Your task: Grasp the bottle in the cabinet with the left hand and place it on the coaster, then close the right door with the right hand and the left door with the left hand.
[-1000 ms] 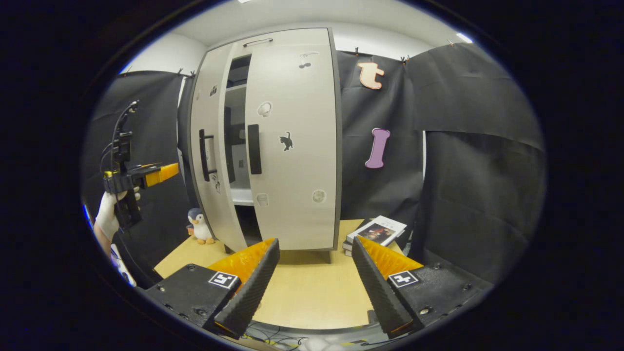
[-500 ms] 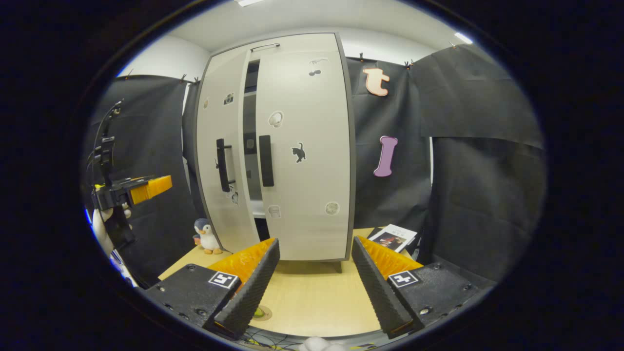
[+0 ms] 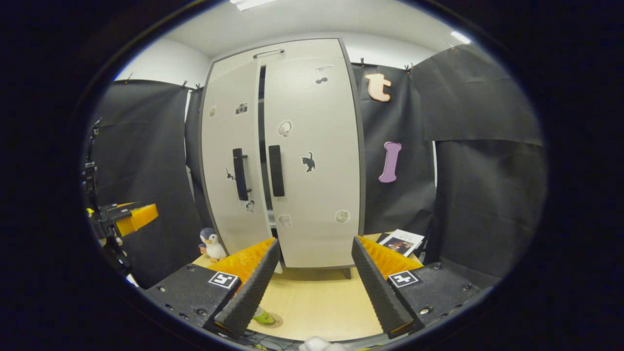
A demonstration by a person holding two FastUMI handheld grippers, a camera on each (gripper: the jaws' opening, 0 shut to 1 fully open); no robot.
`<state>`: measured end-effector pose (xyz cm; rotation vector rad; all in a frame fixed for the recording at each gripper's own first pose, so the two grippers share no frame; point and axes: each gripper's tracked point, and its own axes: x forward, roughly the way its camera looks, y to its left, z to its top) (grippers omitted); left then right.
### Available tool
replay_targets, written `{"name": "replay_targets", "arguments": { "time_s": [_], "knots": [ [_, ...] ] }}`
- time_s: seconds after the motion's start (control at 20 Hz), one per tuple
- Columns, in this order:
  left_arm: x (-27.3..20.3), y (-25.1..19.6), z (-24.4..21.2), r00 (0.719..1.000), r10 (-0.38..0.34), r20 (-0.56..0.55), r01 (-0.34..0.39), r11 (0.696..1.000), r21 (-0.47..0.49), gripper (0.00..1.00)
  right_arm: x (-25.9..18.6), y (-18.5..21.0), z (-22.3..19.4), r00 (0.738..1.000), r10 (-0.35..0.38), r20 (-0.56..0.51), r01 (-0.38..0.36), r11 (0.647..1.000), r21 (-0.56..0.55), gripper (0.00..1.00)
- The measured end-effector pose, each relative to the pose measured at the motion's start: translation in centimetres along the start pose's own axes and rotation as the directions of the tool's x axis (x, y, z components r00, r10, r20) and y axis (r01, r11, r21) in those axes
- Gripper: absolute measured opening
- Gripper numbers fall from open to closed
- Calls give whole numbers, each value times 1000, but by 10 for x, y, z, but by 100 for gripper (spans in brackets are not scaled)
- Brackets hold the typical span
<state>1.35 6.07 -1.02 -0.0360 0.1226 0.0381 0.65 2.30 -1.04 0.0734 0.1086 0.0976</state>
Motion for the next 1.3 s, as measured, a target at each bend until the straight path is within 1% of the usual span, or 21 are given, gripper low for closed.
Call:
{"name": "replay_targets", "arguments": {
  "time_s": [0.05, 0.1, 0.25, 0.5, 1.0, 1.3],
  "knots": [
    [-5, 4, -4, 1000, 14, 0, -14, 1000, 0, 96, 1, 3, 0, 1000, -1, 6, 1, 1000, -3, 97],
    [-10, 5, -8, 1000, 20, -3, -20, 1000, -1, 97, 2, 6, -3, 1000, 1, 4, -1, 1000, -7, 97],
    [-20, 2, -22, 1000, 5, -26, -5, 1000, -10, 97, 3, 16, -10, 1000, -1, -4, 1, 1000, -10, 98],
    [-24, 7, -27, 1000, 7, -29, -6, 999, 41, 98, 2, 27, -16, 1000, -5, -3, 5, 1000, -29, 98],
    [-21, -12, -25, 998, -61, -18, 61, 998, 34, 98, -7, 22, -18, 999, -54, 10, 54, 997, -46, 98],
    [-21, -17, -21, 996, -89, -16, 90, 995, 38, 98, -11, 22, -15, 998, -63, 23, 64, 997, -52, 98]
  ]
}}
